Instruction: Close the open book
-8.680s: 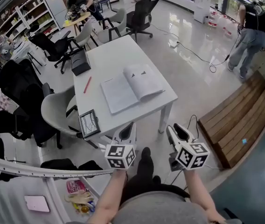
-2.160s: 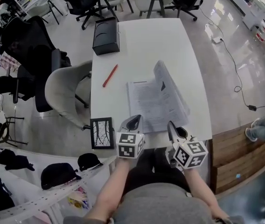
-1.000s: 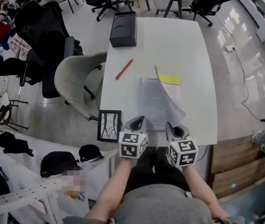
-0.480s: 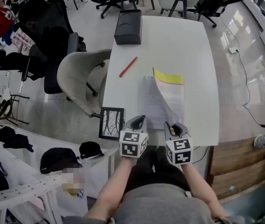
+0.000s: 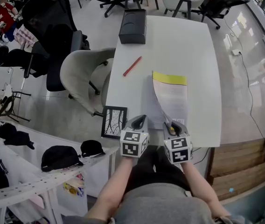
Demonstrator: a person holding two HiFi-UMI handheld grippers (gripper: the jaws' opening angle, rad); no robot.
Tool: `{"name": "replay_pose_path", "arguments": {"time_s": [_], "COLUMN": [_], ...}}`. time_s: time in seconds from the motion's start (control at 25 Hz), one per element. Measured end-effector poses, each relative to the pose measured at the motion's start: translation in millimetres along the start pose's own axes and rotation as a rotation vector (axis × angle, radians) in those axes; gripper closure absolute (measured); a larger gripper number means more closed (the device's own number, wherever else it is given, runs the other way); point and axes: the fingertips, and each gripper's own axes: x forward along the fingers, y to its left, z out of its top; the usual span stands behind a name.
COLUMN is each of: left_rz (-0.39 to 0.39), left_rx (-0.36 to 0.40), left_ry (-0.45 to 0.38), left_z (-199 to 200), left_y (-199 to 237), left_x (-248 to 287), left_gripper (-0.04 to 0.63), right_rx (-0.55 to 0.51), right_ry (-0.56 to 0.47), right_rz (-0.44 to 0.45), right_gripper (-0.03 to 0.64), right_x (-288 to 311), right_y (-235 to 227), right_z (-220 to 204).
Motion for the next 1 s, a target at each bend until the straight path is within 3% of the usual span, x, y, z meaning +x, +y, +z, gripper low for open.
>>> {"name": "replay_pose_path", "arguments": {"time_s": [1.0], "left_rz": [0.01], "left_rx": [-0.001], "left_ry": [-0.004], "left_z": [-2], "left_y": [7], "left_x": [-6], "left_gripper": [0.589], "right_rx": [-0.038], "right_ry": [0.039], "right_rz": [0.051], "right_gripper": [0.426], "right_x": [2], "right_y": [18], "right_z": [-7]}}
